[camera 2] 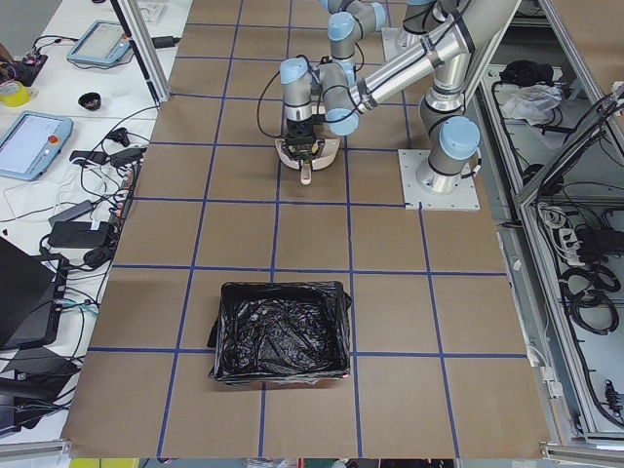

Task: Sweep and dump trash into bin
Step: 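Move the brush to the yellow potato while the left gripper angles the dustpan, then sweep the yellow potato piece into the dustpan with the right-held brush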

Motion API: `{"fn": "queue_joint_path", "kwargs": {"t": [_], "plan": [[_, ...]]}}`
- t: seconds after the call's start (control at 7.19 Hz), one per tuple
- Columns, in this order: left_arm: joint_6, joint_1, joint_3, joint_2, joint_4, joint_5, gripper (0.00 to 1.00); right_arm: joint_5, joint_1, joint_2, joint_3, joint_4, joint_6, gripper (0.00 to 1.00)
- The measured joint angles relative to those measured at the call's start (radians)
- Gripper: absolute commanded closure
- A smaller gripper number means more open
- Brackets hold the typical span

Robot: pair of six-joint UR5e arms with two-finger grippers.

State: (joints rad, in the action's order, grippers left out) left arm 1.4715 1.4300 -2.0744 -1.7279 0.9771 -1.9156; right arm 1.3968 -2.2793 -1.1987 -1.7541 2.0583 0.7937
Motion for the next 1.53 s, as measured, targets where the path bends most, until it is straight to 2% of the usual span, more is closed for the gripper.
{"fn": "queue_joint_path", "kwargs": {"t": [0.69,1.11,1.53], "plan": [[0.047,0.07,0.014,-0.011,-0.002,0.012,1.0,-0.063,-0.057,0.123,0.158,0.043,0.113,1.0],[0.052,0.092,0.025,-0.012,0.002,0.019,1.0,-0.064,-0.074,0.13,0.177,0.038,0.133,1.0],[0.025,0.091,0.05,-0.009,0.008,0.107,1.0,-0.019,-0.061,0.121,0.177,-0.004,0.08,1.0]]}}
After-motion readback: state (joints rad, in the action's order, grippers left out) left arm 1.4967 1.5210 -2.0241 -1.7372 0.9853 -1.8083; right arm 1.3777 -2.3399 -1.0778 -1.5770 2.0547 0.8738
